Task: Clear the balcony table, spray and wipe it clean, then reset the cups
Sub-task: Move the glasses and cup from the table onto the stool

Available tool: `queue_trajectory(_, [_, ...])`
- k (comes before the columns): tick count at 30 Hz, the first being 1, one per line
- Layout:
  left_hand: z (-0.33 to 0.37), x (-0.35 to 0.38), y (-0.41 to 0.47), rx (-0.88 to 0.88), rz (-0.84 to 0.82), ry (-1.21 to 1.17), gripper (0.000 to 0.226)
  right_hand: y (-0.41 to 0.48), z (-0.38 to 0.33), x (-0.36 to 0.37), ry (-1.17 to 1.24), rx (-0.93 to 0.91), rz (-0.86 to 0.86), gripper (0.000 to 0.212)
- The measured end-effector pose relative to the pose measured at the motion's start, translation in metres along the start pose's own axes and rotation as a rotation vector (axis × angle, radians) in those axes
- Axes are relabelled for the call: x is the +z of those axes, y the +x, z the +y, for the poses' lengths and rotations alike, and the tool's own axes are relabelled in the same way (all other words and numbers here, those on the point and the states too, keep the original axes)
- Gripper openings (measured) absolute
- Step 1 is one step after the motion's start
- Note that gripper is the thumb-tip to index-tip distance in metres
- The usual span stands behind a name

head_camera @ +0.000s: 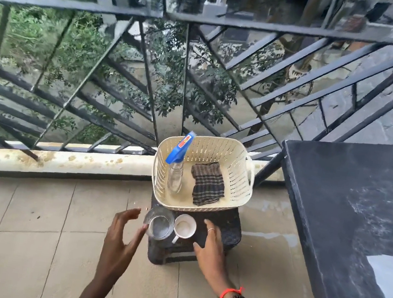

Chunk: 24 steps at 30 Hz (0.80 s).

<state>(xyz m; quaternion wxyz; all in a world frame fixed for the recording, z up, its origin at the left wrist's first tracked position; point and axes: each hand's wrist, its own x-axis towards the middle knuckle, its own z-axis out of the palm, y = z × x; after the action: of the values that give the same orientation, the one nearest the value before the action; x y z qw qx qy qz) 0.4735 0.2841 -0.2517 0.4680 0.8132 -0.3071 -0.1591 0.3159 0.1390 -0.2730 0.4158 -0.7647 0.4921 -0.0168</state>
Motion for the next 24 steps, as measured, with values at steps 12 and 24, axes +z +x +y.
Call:
queue_trajectory(12, [0.196,0.044,0.047,0.325,-0.254,-0.149,0.023,-0.073,-0.046,-0.151,0.272,0.049,0.372,0.025])
queue_trajectory(24, [0.365,0.164,-0.019,0.684,-0.737,-0.115,0.039,-0.214,0.044,-0.289,0.457,0.274,1.067,0.025])
